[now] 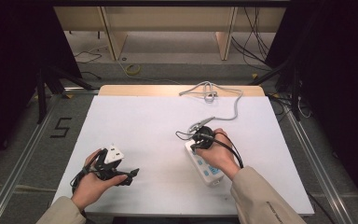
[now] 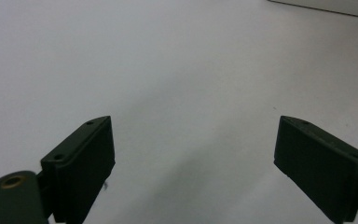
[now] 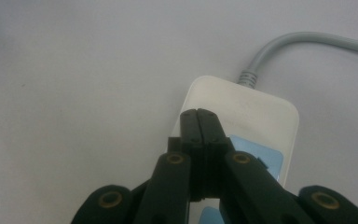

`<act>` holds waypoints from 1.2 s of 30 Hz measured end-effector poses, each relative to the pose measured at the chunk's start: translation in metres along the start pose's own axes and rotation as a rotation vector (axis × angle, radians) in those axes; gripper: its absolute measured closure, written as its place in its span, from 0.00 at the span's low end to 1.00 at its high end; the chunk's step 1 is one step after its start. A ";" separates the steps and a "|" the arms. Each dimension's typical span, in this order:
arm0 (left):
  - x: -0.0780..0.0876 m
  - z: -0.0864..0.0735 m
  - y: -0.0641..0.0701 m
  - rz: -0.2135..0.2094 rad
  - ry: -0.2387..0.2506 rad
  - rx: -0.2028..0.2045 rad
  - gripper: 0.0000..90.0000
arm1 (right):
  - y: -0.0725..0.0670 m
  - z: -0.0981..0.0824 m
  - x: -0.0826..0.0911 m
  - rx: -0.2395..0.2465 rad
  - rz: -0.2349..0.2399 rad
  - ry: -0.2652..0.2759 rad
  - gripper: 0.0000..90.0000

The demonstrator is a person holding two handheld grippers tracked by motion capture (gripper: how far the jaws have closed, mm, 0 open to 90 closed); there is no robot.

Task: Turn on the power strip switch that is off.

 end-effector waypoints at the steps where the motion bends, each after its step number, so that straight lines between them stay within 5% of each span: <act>1: 0.000 0.000 0.000 0.000 0.001 0.001 0.13 | 0.000 0.000 0.000 0.001 0.000 -0.004 1.00; 36: -0.001 0.000 0.000 -0.003 -0.009 -0.002 0.13 | -0.001 0.000 -0.005 -0.001 0.007 -0.049 1.00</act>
Point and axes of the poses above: each handheld gripper's, and its own axes: x roughly backward along the jaws, z roughly out of its top, y roughly to its right, the point moved 4 cm from there along -x, roughly forward along the jaws, and after that the axes turned 14 degrees about -z, right-handed, at the moved point
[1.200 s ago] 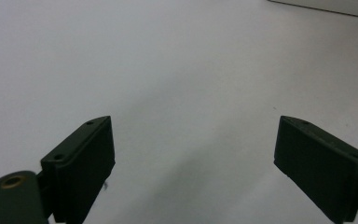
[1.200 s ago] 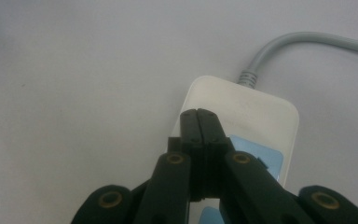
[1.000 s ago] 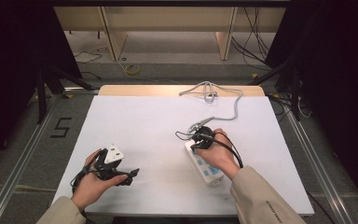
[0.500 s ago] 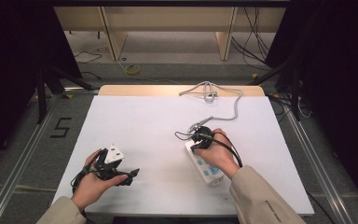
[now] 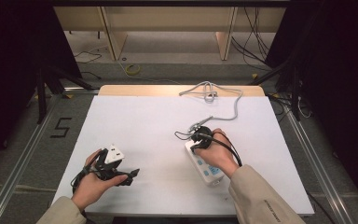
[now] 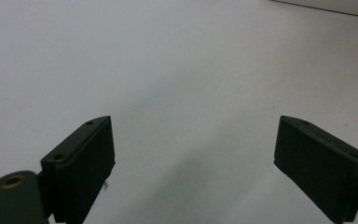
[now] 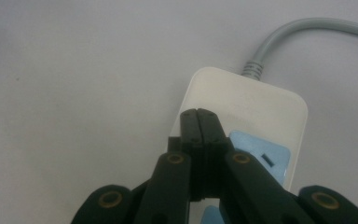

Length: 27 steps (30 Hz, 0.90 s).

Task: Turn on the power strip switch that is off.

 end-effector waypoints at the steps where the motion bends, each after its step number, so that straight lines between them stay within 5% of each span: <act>1: 0.000 0.000 0.000 0.000 0.000 0.000 0.13 | 0.000 0.000 0.000 -0.001 0.000 -0.001 1.00; 27: -0.002 0.000 0.002 0.001 0.000 0.004 0.13 | -0.004 0.000 -0.002 0.010 -0.028 -0.015 1.00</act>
Point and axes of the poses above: each handheld gripper's, and its own axes: x roughly backward along the jaws, z roughly out of its top, y roughly to its right, the point moved 4 cm from there along -x, roughly forward along the jaws, and after that the axes turned 14 degrees about -z, right-handed, at the moved point
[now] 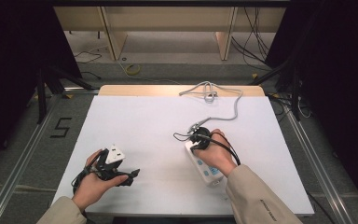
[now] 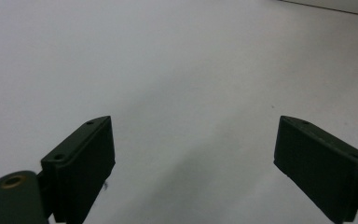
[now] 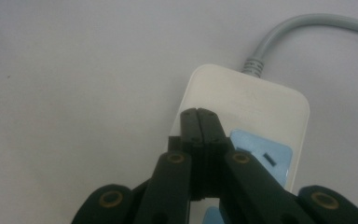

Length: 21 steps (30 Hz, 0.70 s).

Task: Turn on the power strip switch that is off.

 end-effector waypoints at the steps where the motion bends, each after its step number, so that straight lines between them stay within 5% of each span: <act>1: 0.000 0.000 0.000 -0.001 -0.004 -0.003 0.13 | 0.000 0.000 0.000 0.004 -0.003 0.000 1.00; 21: 0.001 0.000 -0.001 -0.001 -0.002 -0.005 0.13 | 0.000 -0.002 0.001 -0.010 -0.007 0.020 1.00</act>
Point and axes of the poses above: each handheld gripper's, and its own axes: x roughly backward along the jaws, z roughly out of its top, y roughly to its right, the point moved 4 cm from there along -x, roughly forward along the jaws, and after that the axes turned 14 degrees about -z, right-handed, at the moved point
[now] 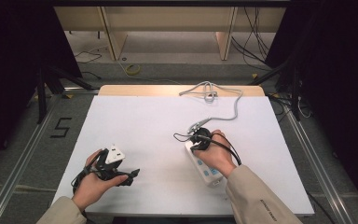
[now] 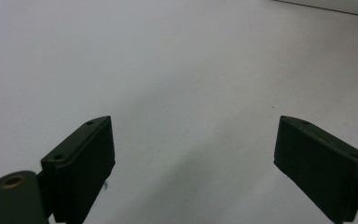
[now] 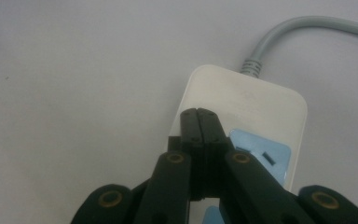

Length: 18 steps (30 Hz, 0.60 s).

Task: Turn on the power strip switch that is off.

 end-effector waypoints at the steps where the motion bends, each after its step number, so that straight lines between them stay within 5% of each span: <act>1: 0.000 0.000 0.000 0.000 0.000 0.000 0.13 | 0.000 0.000 0.000 -0.002 -0.001 0.003 1.00; 18: 0.001 0.000 0.000 0.001 0.000 0.002 0.13 | 0.007 -0.002 0.010 -0.021 0.019 0.064 0.93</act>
Point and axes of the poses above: each handheld gripper's, and its own axes: x roughly backward along the jaws, z roughly out of its top, y roughly to its right, the point moved 4 cm from there along -x, roughly forward along the jaws, and after that the axes turned 14 degrees about -z, right-handed, at the moved point
